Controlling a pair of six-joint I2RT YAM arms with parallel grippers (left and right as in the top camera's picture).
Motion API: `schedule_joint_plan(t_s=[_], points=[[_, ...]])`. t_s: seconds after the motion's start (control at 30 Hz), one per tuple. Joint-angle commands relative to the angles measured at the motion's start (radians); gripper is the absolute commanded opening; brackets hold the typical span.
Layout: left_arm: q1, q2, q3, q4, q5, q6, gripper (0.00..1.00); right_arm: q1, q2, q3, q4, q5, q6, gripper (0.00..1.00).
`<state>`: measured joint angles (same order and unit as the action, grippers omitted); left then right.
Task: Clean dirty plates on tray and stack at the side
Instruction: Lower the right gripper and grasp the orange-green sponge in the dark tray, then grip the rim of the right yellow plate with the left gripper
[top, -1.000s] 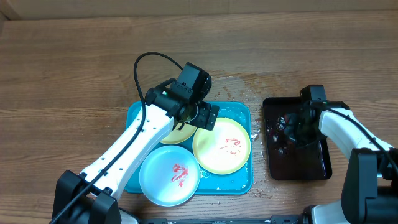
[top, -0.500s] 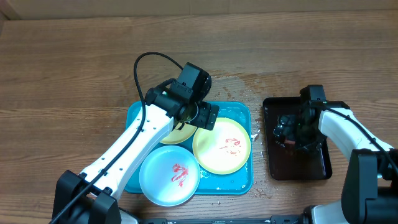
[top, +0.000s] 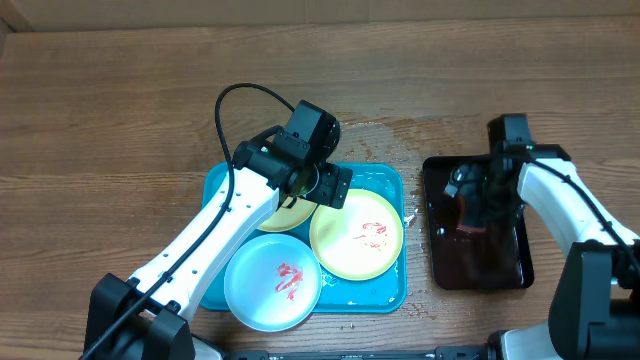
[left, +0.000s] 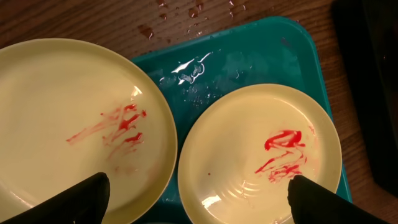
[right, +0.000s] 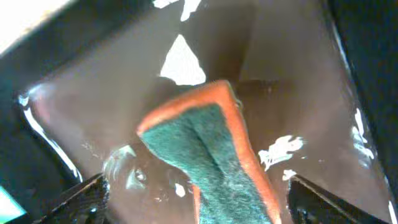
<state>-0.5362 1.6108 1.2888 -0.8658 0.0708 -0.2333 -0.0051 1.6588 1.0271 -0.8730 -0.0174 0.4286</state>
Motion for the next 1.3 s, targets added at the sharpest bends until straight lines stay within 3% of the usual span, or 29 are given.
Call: schedule_joint_plan(t_s=[0.0,0.03,0.17,0.3,0.63,0.73,0.83,0.9,0.97,1.27], points=[[0.005,0.003,-0.001,0.005,0.008,0.012,0.92,-0.002,0.004,0.026,-0.007,0.016,-0.018,0.77],[0.005,0.003,-0.001,0.006,0.009,0.012,0.92,-0.002,0.004,0.023,-0.008,0.016,-0.018,0.7],[0.005,0.003,-0.001,0.006,0.009,0.012,0.92,-0.002,0.004,0.021,-0.021,0.016,-0.018,0.65],[0.005,0.003,-0.001,0.005,0.009,0.012,0.92,-0.002,0.004,0.005,-0.015,0.016,-0.018,0.53],[0.005,0.003,-0.001,0.004,0.009,0.012,0.92,-0.002,0.004,-0.084,0.061,0.015,-0.018,0.52],[0.005,0.003,-0.001,0.004,0.009,0.012,0.92,-0.002,0.004,-0.085,0.069,0.012,-0.018,0.45],[0.005,0.003,-0.001,0.004,0.009,0.012,0.92,-0.002,0.004,-0.085,0.079,-0.008,-0.018,0.37],[0.005,0.003,-0.001,0.005,0.009,0.012,0.89,-0.002,0.004,-0.085,0.083,-0.01,-0.018,0.24],[0.005,0.003,-0.001,0.005,0.008,0.012,0.81,-0.002,0.004,-0.085,0.085,-0.01,-0.018,0.05],[0.005,0.003,-0.001,-0.011,0.008,0.012,0.82,-0.002,-0.005,-0.077,0.041,-0.01,-0.018,0.04]])
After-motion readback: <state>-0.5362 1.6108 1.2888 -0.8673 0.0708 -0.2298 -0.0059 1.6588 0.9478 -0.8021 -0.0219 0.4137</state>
